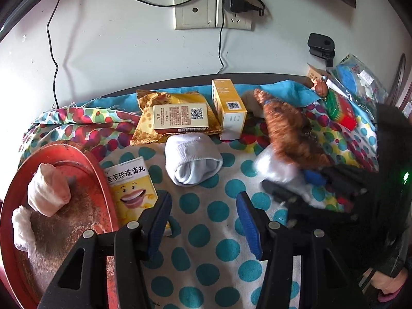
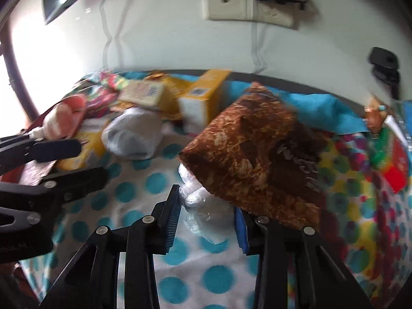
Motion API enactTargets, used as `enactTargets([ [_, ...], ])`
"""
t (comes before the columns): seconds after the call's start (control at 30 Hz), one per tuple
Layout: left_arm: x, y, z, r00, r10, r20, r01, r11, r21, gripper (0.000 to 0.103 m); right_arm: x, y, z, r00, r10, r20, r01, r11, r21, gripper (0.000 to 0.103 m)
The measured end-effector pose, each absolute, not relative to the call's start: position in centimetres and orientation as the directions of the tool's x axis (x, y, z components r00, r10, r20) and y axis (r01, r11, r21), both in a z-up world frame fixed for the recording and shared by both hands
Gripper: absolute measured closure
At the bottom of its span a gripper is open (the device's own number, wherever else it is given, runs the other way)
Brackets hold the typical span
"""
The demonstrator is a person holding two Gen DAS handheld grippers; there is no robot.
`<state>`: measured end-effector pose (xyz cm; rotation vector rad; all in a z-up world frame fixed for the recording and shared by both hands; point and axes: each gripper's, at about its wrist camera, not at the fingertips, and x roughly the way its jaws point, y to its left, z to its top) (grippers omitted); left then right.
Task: Organize objects
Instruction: 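Grasp the white sock with the left gripper while the right grasps another plastic bundle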
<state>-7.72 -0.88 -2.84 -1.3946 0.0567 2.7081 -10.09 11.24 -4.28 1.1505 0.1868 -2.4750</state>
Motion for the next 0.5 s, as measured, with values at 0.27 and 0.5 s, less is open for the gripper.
enactTargets([
  [0.27,-10.0,-0.5,-3.1,-0.579,0.03,-0.815,-0.066,-0.998,0.01,0.049,-12.3,15.0,-4.2,-0.615,-0.259,-0.745,0.251,-0.96,0.127,0.068],
  [0.5,-11.7,-0.2,-4.0,-0.584,-0.057,-0.81,-0.011,-0.997,0.078,0.047,-11.4,13.2,-3.7,-0.632,-0.246,-0.735,0.309,-0.95,0.051,0.068],
])
